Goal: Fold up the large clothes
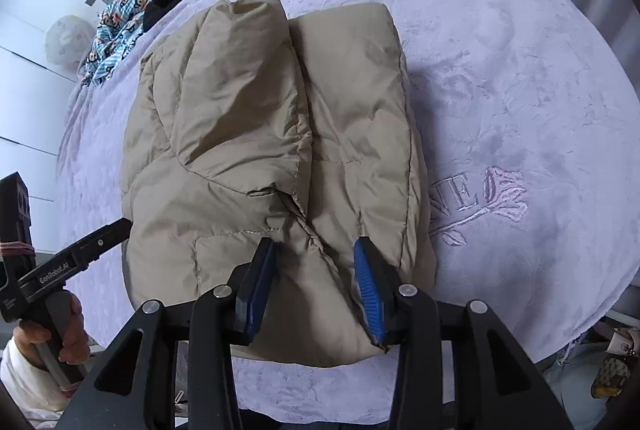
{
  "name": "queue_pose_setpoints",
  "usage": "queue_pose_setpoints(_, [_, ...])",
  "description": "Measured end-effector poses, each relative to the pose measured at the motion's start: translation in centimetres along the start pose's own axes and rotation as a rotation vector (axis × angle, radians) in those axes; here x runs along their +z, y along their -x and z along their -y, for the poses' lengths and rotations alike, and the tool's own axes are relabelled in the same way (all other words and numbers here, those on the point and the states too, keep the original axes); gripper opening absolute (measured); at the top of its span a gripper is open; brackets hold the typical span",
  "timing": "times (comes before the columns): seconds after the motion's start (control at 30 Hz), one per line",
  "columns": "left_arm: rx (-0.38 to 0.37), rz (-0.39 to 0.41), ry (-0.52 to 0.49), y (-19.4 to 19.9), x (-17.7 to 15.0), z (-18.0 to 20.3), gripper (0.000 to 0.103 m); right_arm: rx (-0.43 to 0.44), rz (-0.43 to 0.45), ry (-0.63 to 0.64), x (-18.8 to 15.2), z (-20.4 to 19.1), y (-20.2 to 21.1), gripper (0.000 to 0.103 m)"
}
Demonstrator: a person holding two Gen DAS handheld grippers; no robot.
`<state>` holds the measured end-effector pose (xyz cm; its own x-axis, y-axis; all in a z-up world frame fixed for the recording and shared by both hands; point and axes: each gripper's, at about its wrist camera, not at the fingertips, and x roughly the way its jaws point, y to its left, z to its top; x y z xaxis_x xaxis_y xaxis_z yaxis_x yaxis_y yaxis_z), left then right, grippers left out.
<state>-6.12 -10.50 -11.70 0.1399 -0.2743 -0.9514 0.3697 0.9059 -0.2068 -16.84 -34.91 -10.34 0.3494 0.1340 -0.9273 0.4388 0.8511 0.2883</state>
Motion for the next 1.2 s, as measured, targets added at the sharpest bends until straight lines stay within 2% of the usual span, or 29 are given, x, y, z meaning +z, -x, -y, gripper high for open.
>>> queue_pose_setpoints(0.03, [0.0,0.002,-0.006,0.2,0.0,-0.2,0.09,-0.002,0.013,-0.006,-0.1,-0.2,0.3,0.053])
queue_pose_setpoints(0.3, [0.031,0.009,-0.057,1.0,-0.4,-1.5,0.09,-0.044,0.072,-0.051,-1.3,-1.2,2.1,0.059])
queue_pose_setpoints(0.43, [0.032,-0.002,-0.043,0.8,-0.4,-1.7,0.09,-0.054,0.084,-0.065,-1.1,-1.1,3.0,0.062])
queue_pose_setpoints(0.57, [0.049,0.018,-0.012,0.9,0.1,-2.3,0.091,-0.057,0.078,-0.053,-0.1,-0.5,3.3,0.063])
queue_pose_setpoints(0.6, [0.053,0.018,0.005,1.0,0.3,-2.5,0.098,-0.051,0.072,-0.051,0.3,-0.3,3.3,0.067])
queue_pose_setpoints(0.63, [0.056,0.023,0.026,1.0,0.5,-2.7,0.103,-0.042,0.063,-0.049,0.8,0.0,3.1,0.076])
queue_pose_setpoints(0.8, [0.044,0.039,0.086,1.0,1.9,-2.8,0.103,-0.006,0.034,-0.021,3.9,1.3,2.5,0.078])
queue_pose_setpoints(0.9, [0.003,0.034,0.096,0.1,3.1,-2.6,0.103,0.03,0.005,0.004,5.7,2.1,1.6,0.078])
queue_pose_setpoints(1.0, [-0.089,-0.007,0.136,-1.7,4.3,-3.0,0.103,0.076,-0.036,0.003,7.1,3.3,0.2,0.088])
queue_pose_setpoints(1.1, [-0.179,-0.037,0.19,-3.3,5.3,-3.8,0.103,0.147,-0.073,-0.018,8.2,5.0,-1.4,0.088])
queue_pose_setpoints(1.2, [-0.229,-0.035,0.203,-4.1,5.8,-4.2,0.103,0.212,-0.128,-0.058,8.9,6.7,-3.3,0.089])
